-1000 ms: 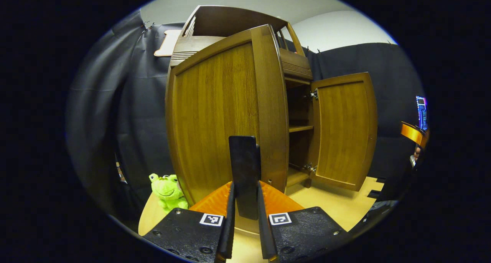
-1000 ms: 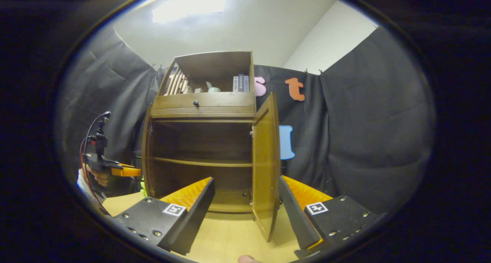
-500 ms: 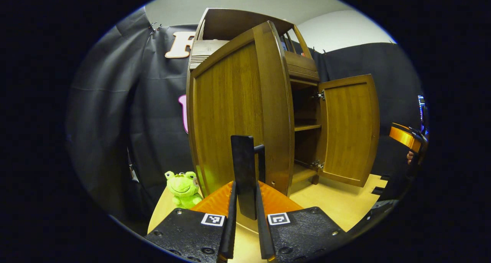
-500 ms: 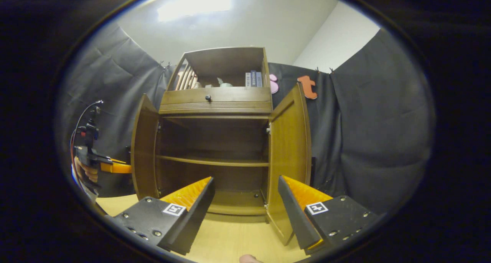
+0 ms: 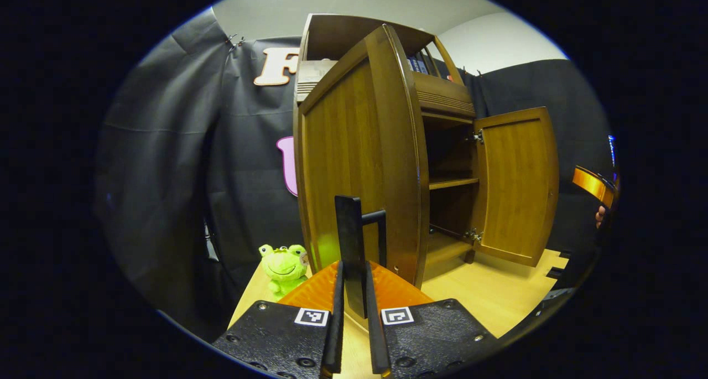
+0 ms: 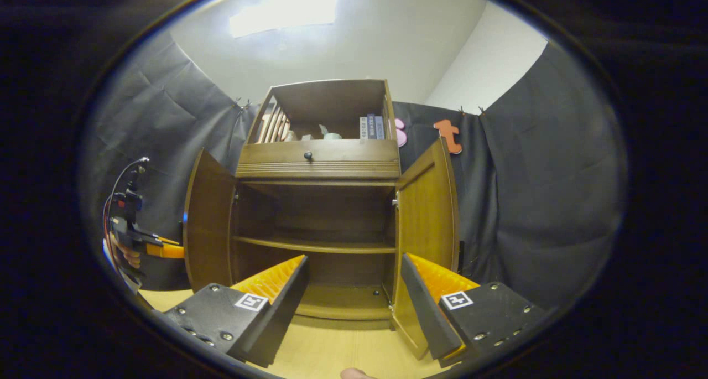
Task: Open the right door of the double-door shoe cabinet with the right hand, and open the left door with the left hand.
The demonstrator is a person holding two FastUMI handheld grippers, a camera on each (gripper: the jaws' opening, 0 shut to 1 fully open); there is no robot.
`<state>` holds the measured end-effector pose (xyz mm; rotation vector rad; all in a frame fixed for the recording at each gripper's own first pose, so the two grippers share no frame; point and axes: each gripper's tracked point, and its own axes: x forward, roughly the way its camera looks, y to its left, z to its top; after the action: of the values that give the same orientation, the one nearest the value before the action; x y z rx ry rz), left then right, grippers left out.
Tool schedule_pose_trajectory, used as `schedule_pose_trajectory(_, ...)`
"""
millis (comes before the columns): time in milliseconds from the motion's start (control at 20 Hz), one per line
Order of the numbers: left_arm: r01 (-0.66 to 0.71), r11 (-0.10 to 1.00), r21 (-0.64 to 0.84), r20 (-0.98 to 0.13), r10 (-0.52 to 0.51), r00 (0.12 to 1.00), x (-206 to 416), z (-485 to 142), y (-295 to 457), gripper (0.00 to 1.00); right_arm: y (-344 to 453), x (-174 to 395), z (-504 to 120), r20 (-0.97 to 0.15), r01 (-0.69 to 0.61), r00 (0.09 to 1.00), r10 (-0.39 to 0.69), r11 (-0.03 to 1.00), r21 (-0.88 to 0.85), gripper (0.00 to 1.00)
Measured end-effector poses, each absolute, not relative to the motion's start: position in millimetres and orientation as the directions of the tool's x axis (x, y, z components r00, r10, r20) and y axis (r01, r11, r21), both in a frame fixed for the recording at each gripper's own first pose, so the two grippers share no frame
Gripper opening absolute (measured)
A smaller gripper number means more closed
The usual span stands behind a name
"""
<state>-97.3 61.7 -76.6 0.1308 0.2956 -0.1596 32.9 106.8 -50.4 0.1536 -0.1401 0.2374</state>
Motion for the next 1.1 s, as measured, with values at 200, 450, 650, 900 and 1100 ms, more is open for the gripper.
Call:
schedule_pose_trajectory(200, 0.11, 0.988, 0.108, -0.296, -0.074, 0.952, -101, -74, 81, 0.14, 109, 39, -37, 0.168, -0.277, 0.954, 0.247, 0.941, 0.192, 0.98)
schedule_pose_trajectory(450, -0.013, 0.984, 0.175, -0.265, 0.06, 0.962, -100, -69, 128, 0.08, 121, 58, -37, 0.133, -0.291, 0.954, 0.268, 0.934, 0.206, 0.97)
schedule_pose_trajectory(650, 0.017, 0.985, 0.172, -0.258, 0.028, 0.966, -103, -67, 136, 0.0, 134, 64, -52, 0.08, -0.288, 0.957, 0.278, 0.937, 0.196, 0.98)
schedule_pose_trajectory(900, 0.043, 0.984, 0.171, -0.228, -0.003, 0.974, -102, -65, 145, 0.04, 149, 65, -82, 0.022, -0.287, 0.957, 0.288, 0.94, 0.183, 0.98)
schedule_pose_trajectory(1100, 0.054, 0.984, 0.173, -0.214, -0.017, 0.977, -102, -65, 149, 0.07, 155, 62, -95, 0.003, -0.288, 0.955, 0.295, 0.931, 0.225, 1.0)
